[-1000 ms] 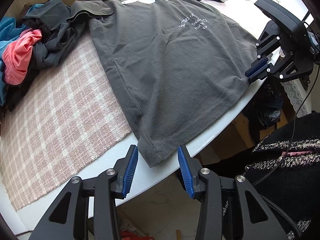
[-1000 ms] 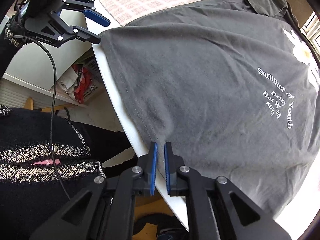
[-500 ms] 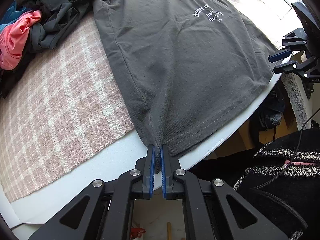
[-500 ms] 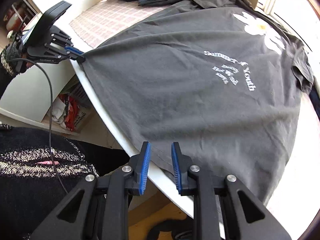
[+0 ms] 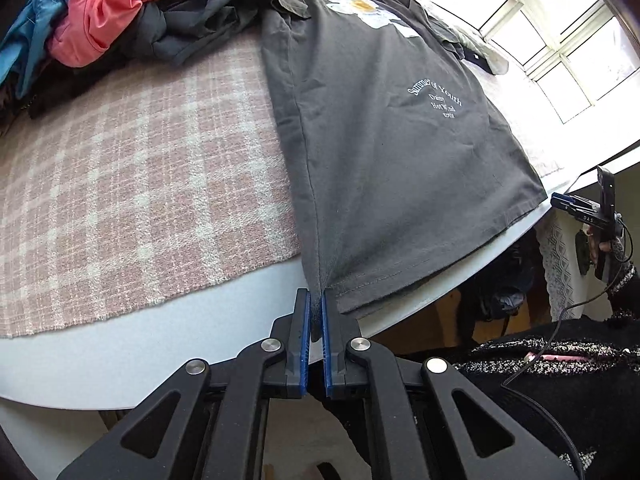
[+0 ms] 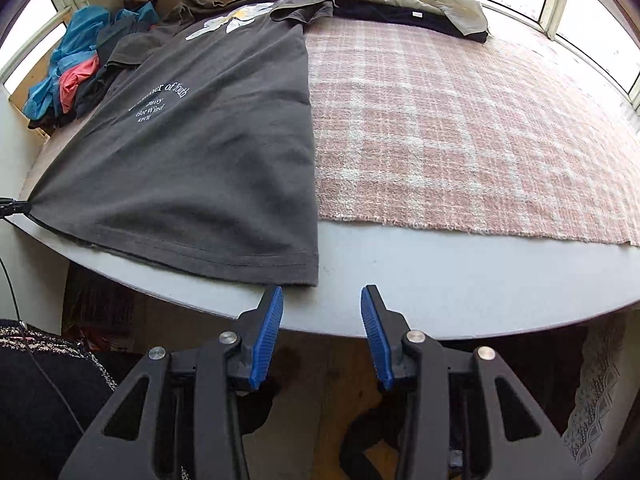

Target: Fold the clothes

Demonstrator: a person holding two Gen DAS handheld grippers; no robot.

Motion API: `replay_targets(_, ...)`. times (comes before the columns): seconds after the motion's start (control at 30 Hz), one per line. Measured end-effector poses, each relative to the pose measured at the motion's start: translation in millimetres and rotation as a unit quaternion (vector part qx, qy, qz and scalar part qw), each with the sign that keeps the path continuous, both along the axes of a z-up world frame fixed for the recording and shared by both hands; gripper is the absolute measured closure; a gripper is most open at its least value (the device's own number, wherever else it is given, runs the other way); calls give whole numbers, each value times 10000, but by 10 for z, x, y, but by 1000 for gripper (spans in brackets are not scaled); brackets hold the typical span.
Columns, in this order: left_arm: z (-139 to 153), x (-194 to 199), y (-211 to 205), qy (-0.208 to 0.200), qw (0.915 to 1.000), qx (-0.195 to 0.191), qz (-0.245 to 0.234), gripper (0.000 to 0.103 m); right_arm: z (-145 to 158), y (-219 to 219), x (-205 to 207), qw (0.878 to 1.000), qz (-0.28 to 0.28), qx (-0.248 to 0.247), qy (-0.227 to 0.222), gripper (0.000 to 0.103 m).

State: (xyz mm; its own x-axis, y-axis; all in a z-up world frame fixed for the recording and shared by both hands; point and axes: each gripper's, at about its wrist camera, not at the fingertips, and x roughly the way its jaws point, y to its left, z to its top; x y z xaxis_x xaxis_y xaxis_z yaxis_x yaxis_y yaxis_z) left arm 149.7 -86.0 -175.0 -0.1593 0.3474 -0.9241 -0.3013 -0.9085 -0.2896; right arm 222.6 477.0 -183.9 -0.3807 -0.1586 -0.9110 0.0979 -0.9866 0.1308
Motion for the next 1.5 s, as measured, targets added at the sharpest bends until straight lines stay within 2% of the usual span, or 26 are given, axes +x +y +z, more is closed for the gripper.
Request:
replay_targets(0.07, 5, -17, 10, -34, 9999, -103, -61, 99, -18, -11, 10, 9997, 90, -190, 102, 63)
replay_targets(0.27, 5, -40, -17, -111, 9995, -250, -137, 99, -84, -54, 35, 9987, 381, -246, 220, 63)
replay_targets(0.47, 19, -113, -170, -133, 9997, -33, 189, 99, -107, -40, 34, 9972, 631, -166, 357, 65)
replay_targets(0.5, 19, -132, -201, -150, 9995, 48, 279, 99, -111, -73, 24, 9966, 735, -86, 362, 71)
replay_targets(0.53, 19, -151, -231, -167, 9991, 126, 367, 99, -118, -111, 14, 9958, 844, -49, 338, 82)
replay_targets(0.57, 11, -162, -239, -183, 9990, 126, 375, 99, -122, -134, 5, 9952, 915, -27, 338, 86)
replay_targets(0.67, -17, -169, -220, -231, 9992, 47, 328, 99, -128, -167, -25, 9939, 1029, 46, 393, 90)
replay_targets(0.7, -28, -166, -191, -235, 9993, 23, 305, 99, -122, -166, -41, 9941, 1008, 90, 383, 98)
replay_targets(0.73, -37, -162, -163, -238, 9993, 0, 282, 99, -71, -175, -35, 9937, 1035, 130, 401, 98)
replay_targets(0.83, 56, -143, -189, -158, 9992, 75, 359, 99, 200, -216, 31, 9907, 1221, 228, 556, 98)
replay_targets(0.93, 208, -81, -198, -2, 9989, 206, 412, 99, 593, -216, 107, 9874, 1194, 310, 986, 98)
replay_targets(1.0, 283, 1, -191, 83, 9984, 374, 412, 99, 527, -237, 62, 9895, 1135, 411, 791, 99)
replay_targets(1.07, 82, 28, -221, -148, 9981, 317, 502, 98, 300, -304, 20, 9896, 1265, 587, 355, 98)
replay_targets(1.13, -118, 56, -252, -378, 9972, 261, 591, 98, 164, -288, -10, 9907, 1269, 486, -19, 98)
replay_targets(1.2, -237, 49, -265, -464, 9966, 272, 625, 98, 172, -152, -43, 9950, 990, 91, -48, 96)
replay_targets(1.3, -201, 56, -217, -402, 9973, 317, 522, 99, 197, 100, -117, 9976, 410, -547, 66, 75)
replay_targets(1.37, -176, 60, -205, -377, 9976, 311, 500, 99, 141, 190, -195, 9969, 166, -766, 30, 73)
replay_targets(1.5, -126, 70, -183, -328, 9980, 298, 454, 99, 7, 106, -271, 9959, 256, -855, -138, 73)
